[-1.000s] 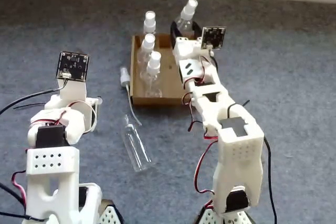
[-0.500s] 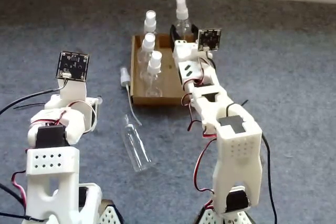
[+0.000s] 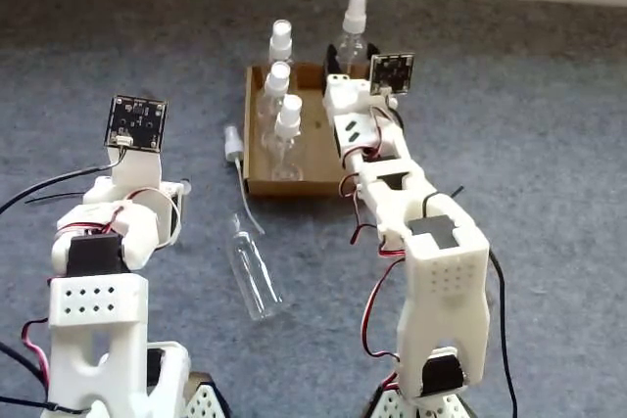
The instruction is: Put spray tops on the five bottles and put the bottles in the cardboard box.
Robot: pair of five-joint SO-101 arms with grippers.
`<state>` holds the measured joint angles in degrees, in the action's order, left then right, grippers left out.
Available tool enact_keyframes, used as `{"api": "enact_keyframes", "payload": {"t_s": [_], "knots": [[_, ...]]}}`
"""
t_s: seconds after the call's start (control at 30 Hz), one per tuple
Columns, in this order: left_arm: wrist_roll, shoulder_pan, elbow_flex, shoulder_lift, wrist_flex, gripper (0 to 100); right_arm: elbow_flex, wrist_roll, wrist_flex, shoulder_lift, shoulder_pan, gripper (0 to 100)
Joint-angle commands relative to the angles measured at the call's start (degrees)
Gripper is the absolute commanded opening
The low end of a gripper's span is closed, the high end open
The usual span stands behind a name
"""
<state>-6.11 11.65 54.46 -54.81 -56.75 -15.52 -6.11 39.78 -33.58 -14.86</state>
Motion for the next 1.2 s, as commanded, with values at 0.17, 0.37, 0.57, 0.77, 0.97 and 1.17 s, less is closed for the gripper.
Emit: {"api": "enact_keyframes", "payload": {"t_s": [0.17,0.37,0.57,0.77,0.97,1.17], "knots": [[-0.62,0.48,-0.57,-1.19,1.14,17,3.3,0.88,-2.07,3.21,1.19,22.1],[-0.62,0.48,-0.66,-1.19,1.14,17,3.3,0.88,-8.4,5.76,0.92,30.3],[-0.62,0.48,-0.66,-1.19,1.14,17,3.47,0.88,-8.75,5.93,0.92,30.5],[-0.62,0.48,-0.66,-1.19,1.14,17,4.18,3.08,-14.73,6.11,1.1,30.5],[-0.62,0.48,-0.66,-1.19,1.14,17,6.55,3.16,-15.16,6.02,1.19,30.5],[-0.62,0.48,-0.66,-1.19,1.14,17,6.64,3.16,-15.25,6.2,1.19,30.5]]}}
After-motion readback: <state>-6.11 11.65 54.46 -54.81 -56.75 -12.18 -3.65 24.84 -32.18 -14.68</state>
